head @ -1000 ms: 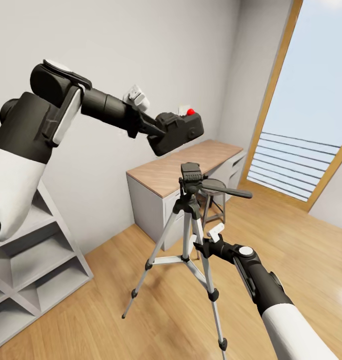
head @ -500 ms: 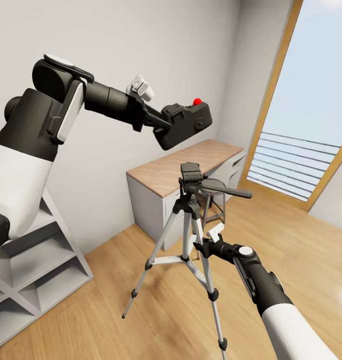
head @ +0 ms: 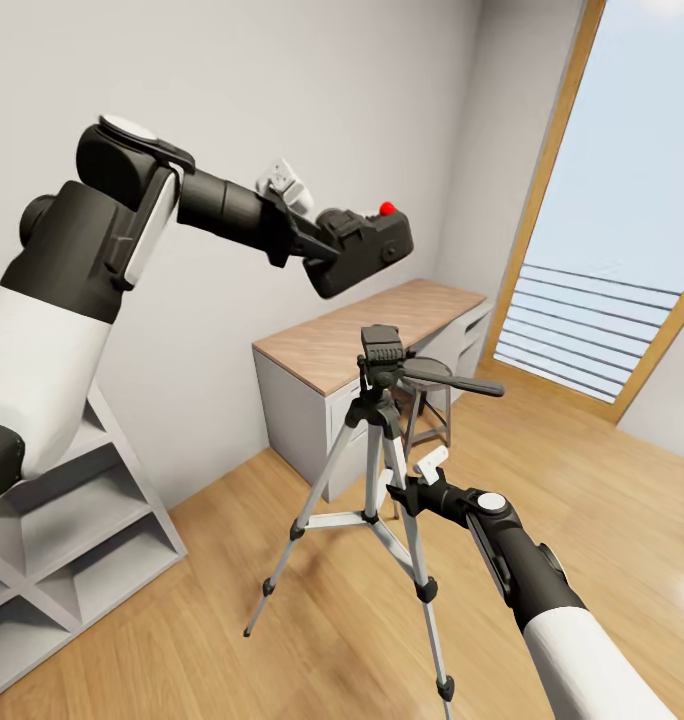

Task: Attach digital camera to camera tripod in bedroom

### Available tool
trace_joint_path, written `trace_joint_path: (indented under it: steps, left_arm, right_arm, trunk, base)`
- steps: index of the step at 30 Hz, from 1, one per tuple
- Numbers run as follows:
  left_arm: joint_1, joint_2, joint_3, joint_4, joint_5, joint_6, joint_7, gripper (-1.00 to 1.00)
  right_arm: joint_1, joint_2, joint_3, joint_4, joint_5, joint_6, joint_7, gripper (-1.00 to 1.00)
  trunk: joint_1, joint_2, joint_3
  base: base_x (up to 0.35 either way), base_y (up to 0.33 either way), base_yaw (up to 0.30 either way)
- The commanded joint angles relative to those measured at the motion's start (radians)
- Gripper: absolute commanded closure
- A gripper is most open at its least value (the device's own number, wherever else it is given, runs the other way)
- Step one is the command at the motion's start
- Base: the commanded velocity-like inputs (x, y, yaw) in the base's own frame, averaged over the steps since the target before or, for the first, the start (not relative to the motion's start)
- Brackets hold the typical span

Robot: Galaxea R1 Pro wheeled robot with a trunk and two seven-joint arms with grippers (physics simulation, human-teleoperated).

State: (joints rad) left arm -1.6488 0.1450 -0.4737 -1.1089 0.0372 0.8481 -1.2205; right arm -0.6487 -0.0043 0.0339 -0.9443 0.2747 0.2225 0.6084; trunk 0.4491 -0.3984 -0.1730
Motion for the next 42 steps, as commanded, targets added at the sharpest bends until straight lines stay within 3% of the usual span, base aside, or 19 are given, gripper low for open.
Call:
trace_joint_path:
  steps: [1, 10, 19, 28, 42]
  left_arm:
    - [-0.002, -0.001, -0.002, 0.0, -0.004, -0.006, 0.0, 1.0]
    - [-0.002, -0.026, -0.004, 0.035, -0.034, -0.068, -0.007, 1.0]
    - [-0.002, -0.097, -0.008, 0.156, -0.045, -0.104, -0.008, 1.0]
    - [-0.002, -0.101, -0.006, 0.215, -0.039, -0.157, -0.02, 1.0]
    - [-0.002, -0.103, -0.01, 0.23, -0.041, -0.129, -0.04, 1.0]
  right_arm:
    - [0.0, 0.0, 0.001, 0.067, 0.084, 0.001, 0.001, 1.0]
    - [0.0, 0.0, 0.001, 0.067, 0.084, 0.001, -0.001, 1.0]
    - [0.0, 0.0, 0.001, 0.067, 0.083, 0.001, -0.001, 1.0]
    - [0.0, 0.0, 0.001, 0.067, 0.083, 0.001, -0.001, 1.0]
    - [0.0, 0.0, 0.001, 0.067, 0.085, 0.001, -0.001, 1.0]
  trunk:
    - [0.001, -0.002, -0.002]
    - [0.001, -0.002, -0.002]
    - [0.001, -0.002, -0.002]
    - [0.001, -0.002, -0.002]
    - [0.001, -0.002, -0.002]
  base:
    - [0.0, 0.0, 0.0]
    - [0.0, 0.0, 0.0]
    - [0.0, 0.0, 0.0]
    - [0.0, 0.0, 0.0]
    - [0.0, 0.0, 0.0]
